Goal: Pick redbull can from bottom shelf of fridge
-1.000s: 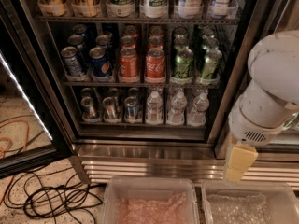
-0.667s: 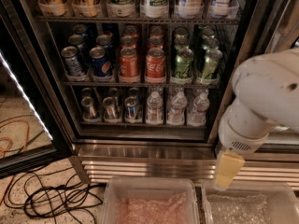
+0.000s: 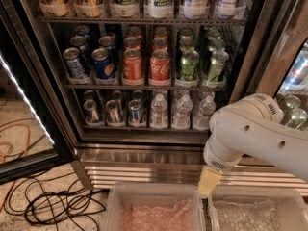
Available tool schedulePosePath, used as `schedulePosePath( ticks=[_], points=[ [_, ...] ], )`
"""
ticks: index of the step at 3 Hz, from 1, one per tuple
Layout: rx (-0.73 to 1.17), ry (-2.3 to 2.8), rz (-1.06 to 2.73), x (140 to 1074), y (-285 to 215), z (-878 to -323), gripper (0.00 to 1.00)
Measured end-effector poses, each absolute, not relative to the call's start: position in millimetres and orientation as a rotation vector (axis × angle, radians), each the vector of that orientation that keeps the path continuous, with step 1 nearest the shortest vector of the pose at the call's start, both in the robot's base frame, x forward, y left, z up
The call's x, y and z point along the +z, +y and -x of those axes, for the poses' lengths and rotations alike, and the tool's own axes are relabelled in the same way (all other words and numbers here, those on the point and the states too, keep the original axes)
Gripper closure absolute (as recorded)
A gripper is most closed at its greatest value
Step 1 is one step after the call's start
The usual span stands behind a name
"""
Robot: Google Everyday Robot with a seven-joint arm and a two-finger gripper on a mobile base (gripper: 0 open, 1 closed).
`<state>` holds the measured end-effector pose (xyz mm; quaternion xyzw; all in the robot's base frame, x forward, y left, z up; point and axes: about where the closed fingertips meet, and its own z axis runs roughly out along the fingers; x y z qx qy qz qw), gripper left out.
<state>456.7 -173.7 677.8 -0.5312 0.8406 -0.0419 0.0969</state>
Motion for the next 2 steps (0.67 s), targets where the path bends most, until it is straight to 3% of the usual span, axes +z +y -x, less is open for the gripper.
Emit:
schedulePosePath(
  ticks=[2],
  points=[
    [-0.101,2.472,1.528,656.7,-158.9,-461.3,0.0]
  ],
)
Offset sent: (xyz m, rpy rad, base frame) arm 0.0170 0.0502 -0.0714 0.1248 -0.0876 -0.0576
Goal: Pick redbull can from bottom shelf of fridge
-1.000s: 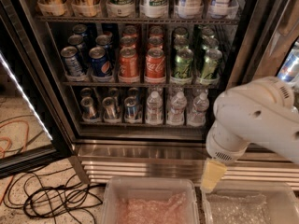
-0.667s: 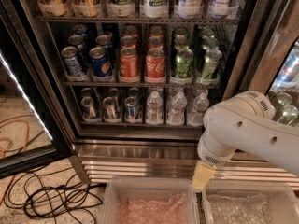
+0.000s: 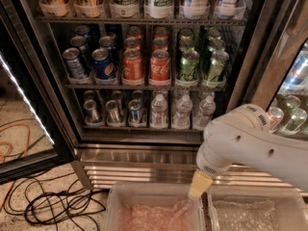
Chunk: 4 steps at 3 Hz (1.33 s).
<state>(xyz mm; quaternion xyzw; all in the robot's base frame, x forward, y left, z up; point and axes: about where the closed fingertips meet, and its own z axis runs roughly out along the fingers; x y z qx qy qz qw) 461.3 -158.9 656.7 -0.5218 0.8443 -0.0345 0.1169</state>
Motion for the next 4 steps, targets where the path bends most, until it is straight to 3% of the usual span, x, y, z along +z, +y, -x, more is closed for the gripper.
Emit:
schedulePosePath(
  ticks=[2,4],
  points=[
    [0.058,2.511,1.26,568.2,-107.2,-500.6,0.0],
    [0.078,2.537,1.21,564.0,-105.4,-500.1,0.0]
  ],
)
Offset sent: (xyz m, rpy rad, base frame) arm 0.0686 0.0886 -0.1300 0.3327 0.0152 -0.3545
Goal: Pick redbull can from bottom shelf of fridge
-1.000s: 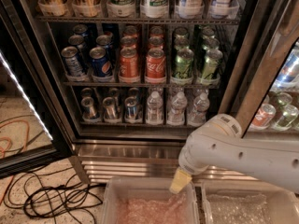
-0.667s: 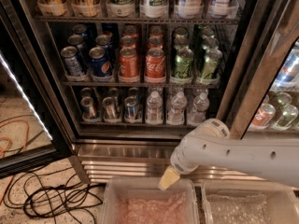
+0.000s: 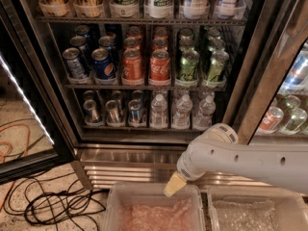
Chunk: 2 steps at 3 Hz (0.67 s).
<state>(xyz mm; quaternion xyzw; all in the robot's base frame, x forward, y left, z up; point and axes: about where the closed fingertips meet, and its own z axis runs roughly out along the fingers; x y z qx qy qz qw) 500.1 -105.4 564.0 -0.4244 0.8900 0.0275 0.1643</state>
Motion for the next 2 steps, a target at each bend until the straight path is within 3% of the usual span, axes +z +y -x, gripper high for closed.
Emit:
schedulePosePath(
  ticks=[2],
  points=[
    [0.07,2.473,1.128,540.4,-82.4,-522.4,0.0]
  ],
)
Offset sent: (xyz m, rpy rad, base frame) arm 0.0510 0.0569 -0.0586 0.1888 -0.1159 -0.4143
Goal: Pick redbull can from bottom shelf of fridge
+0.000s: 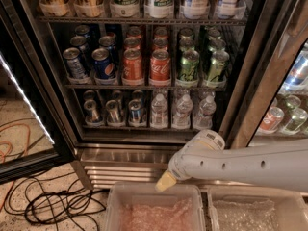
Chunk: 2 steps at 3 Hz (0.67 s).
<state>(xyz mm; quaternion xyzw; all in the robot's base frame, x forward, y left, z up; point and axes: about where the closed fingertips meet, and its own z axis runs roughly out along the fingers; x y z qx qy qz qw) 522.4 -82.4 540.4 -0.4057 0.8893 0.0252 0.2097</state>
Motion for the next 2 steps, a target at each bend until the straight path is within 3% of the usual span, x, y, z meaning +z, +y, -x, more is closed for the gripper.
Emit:
schedulePosePath(
  ticks=[2],
  points=[
    [0.137,2.515,0.925,532.2,-61.2,-542.8,0.0]
  ],
)
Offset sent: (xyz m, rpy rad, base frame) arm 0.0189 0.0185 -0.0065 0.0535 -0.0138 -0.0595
